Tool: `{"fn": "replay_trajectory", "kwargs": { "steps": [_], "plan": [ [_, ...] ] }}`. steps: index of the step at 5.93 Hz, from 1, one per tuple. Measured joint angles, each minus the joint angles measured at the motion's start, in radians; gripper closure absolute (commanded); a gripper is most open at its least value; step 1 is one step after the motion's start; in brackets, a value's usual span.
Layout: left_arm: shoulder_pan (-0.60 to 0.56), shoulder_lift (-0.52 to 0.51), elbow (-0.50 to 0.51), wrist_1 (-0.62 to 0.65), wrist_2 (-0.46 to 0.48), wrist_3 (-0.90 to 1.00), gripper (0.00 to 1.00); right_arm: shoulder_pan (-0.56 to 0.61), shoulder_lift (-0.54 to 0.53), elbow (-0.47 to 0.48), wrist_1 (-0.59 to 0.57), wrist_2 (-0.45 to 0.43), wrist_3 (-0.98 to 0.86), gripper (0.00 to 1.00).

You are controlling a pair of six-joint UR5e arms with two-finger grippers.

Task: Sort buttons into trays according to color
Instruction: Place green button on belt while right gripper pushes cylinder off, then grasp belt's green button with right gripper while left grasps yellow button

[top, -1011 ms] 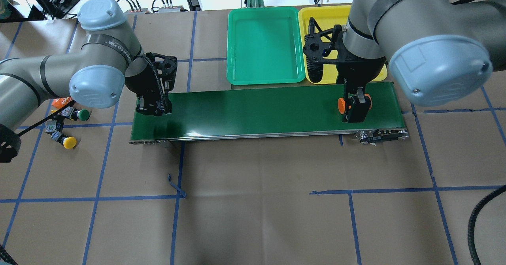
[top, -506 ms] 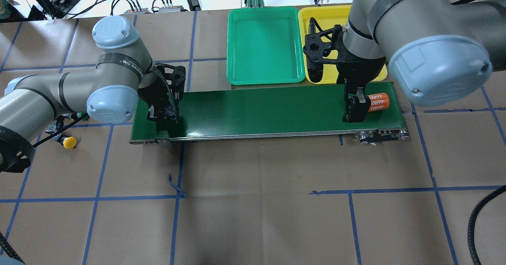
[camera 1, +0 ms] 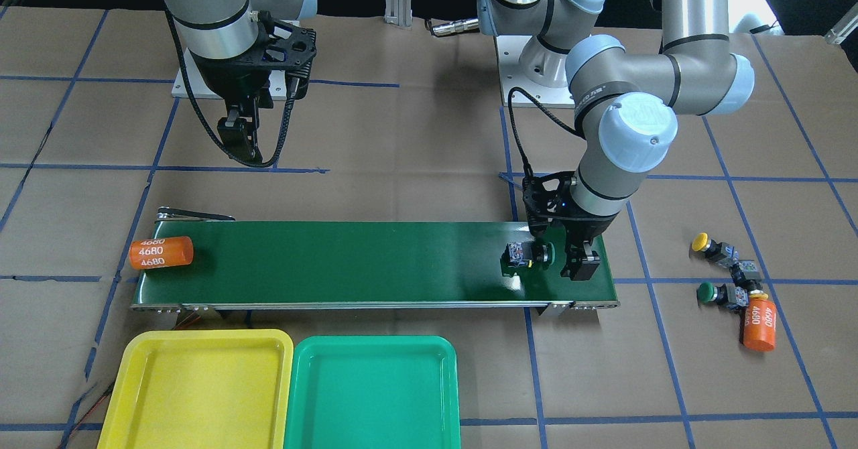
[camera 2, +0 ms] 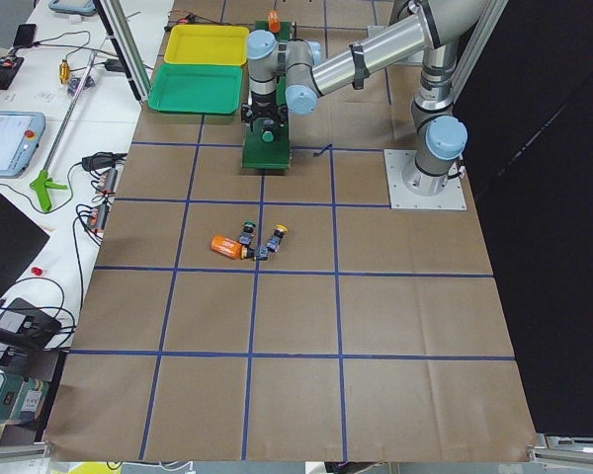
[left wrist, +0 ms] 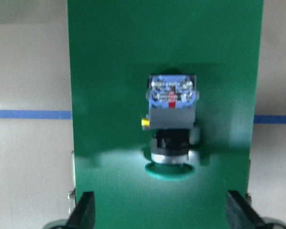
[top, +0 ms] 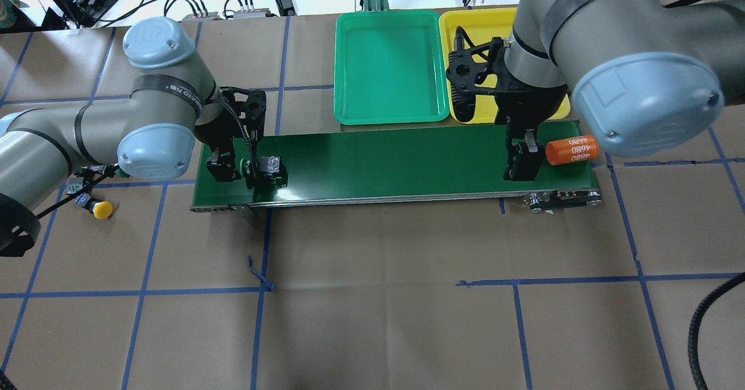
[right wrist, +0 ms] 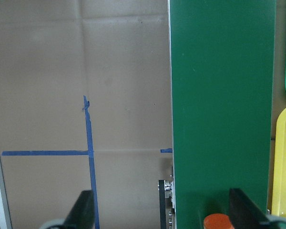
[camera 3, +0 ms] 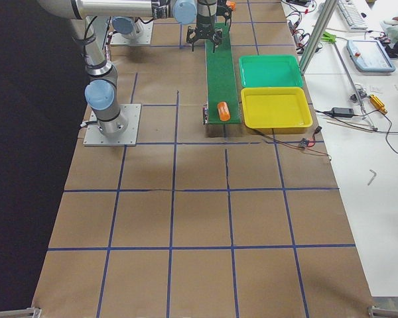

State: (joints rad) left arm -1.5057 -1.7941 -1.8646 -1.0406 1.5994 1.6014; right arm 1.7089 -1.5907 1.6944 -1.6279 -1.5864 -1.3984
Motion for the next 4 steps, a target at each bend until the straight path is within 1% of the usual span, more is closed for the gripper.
{"fn": "replay_trajectory", "kwargs": {
  "steps": [1, 2, 3, 4],
  "plan": [
    [0.057, 0.016, 0.027, -0.064, 0.001, 0.032, 0.03, 0.000, 0.000, 0.000, 0.000, 0.000, -0.002, 0.00],
    [0.135, 0.025, 0.054, -0.135, 0.000, 0.131, 0.03, 0.000, 0.000, 0.001, 0.000, -0.001, -0.003, 0.00],
    [0.217, 0.027, 0.065, -0.173, -0.002, 0.275, 0.02, 0.000, 0.000, 0.003, 0.000, -0.002, -0.003, 0.00],
    [0.300, 0.026, 0.064, -0.184, -0.002, 0.425, 0.02, 0.000, 0.000, 0.008, -0.002, -0.002, -0.002, 0.00]
  ]
}}
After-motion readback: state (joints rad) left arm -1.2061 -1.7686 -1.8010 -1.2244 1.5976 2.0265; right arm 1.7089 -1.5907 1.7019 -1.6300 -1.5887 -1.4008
